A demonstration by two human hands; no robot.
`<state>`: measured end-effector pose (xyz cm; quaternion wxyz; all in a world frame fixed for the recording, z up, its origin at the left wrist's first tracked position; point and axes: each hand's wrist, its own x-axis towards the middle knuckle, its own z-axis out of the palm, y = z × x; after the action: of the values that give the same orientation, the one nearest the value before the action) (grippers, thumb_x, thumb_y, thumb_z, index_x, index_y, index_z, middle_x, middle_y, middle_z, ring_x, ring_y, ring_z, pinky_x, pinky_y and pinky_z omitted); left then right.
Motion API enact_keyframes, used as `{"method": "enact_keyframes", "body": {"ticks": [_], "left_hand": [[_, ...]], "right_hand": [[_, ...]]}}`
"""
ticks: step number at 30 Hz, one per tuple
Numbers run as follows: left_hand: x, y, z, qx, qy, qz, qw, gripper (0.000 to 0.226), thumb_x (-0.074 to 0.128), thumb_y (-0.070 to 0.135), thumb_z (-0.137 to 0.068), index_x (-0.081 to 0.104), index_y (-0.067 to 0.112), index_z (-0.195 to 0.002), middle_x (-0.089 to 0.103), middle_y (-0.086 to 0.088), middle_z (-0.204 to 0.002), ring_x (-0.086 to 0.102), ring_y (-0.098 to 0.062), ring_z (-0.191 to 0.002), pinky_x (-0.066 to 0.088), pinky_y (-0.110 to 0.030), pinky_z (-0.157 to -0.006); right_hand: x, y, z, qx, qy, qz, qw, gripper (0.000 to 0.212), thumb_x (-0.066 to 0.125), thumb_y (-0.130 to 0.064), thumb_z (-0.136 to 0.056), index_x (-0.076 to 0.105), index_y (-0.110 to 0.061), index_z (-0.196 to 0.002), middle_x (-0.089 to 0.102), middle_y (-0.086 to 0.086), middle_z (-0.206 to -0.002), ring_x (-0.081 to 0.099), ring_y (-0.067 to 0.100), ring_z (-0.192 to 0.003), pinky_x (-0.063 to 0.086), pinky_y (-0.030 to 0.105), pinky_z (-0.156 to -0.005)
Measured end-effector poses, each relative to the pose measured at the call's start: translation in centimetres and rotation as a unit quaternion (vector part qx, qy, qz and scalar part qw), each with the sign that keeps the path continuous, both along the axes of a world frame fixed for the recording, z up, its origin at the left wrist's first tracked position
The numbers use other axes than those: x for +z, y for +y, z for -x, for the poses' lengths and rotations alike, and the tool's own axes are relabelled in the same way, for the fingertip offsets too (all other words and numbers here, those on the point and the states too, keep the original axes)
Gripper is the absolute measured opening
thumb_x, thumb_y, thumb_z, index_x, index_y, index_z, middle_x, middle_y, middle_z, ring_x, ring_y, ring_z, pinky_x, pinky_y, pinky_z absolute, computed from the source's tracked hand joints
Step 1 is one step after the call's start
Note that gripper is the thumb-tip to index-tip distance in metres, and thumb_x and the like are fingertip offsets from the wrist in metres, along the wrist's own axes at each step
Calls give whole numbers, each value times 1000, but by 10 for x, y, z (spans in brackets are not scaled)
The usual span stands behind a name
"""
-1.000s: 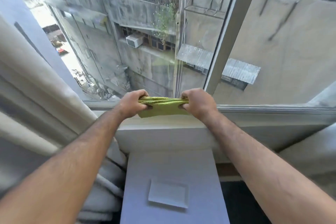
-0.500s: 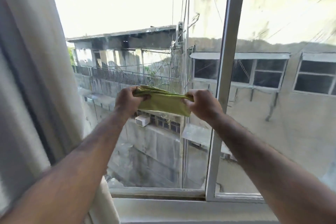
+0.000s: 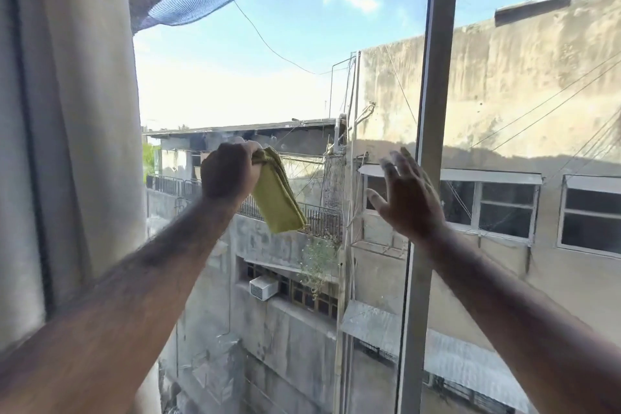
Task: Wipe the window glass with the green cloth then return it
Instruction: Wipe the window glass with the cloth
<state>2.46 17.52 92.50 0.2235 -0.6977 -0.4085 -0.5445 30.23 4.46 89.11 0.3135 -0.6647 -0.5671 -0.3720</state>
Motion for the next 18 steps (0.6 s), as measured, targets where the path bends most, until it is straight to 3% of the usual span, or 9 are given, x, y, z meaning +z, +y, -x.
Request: {"method": "enact_keyframes", "body": {"ticks": [3, 6, 10, 12, 14, 15, 18], "left_hand": [[14, 19, -9, 58, 44, -34, 997, 21, 72, 24, -95, 77, 18, -115, 80, -11, -103, 77, -34, -85, 63, -45, -69], [25, 40, -21, 70, 33, -40, 996, 20, 71, 23, -95, 77, 15, -113, 77, -12, -100, 77, -34, -82, 59, -42, -64], [14, 70, -40, -55, -48, -60, 996, 37, 78, 13, -90, 61, 1, -121, 76, -19, -106, 77, -34, -87, 56, -31, -71], [-10, 84, -49, -87, -47, -70, 993, 41, 76, 16, -92, 56, -1, -124, 75, -22, -110, 77, -34, -88, 62, -34, -77], [-36, 102, -56, -101, -40, -72, 992, 42, 66, 23, -100, 53, -1, -132, 70, -26, -126, 74, -39, -105, 65, -49, -87], [-47, 110, -60, -103, -29, -77, 991, 46, 61, 26, -103, 50, -1, -139, 63, -27, -139, 67, -41, -121, 60, -53, -100], [-57, 132, -70, -77, -33, -114, 990, 56, 44, 31, -108, 36, 2, -156, 39, -20, -165, 35, -33, -156, 29, -51, -130]], "right_hand": [[10, 15, -42, -65, 20, -63, 996, 97, 68, -43, -100, 16, 4, -166, 10, 28, -175, 10, 38, -166, 20, 49, -136], [4, 36, -71, -85, 20, -79, 993, 115, 67, -54, -96, 1, 10, -165, 0, 31, -175, 6, 39, -166, 22, 50, -136], [-12, 64, -87, -87, -4, -129, 988, 104, 41, -64, -105, 0, 10, -165, -2, 32, -175, 2, 40, -166, 19, 53, -136], [-15, 73, -91, -91, -16, -155, 984, 100, 33, -65, -106, 1, 8, -166, -1, 30, -176, 3, 39, -166, 18, 53, -136], [-17, 81, -97, -93, -27, -180, 979, 96, 29, -65, -107, 3, 6, -167, 2, 28, -177, 5, 37, -167, 19, 52, -136], [-18, 84, -100, -97, -33, -191, 976, 95, 27, -66, -108, 3, 5, -167, 3, 27, -177, 6, 35, -167, 19, 51, -136], [-19, 92, -106, -100, -49, -217, 970, 93, 25, -66, -109, 4, 4, -167, 5, 25, -178, 7, 34, -167, 20, 51, -136]]}}
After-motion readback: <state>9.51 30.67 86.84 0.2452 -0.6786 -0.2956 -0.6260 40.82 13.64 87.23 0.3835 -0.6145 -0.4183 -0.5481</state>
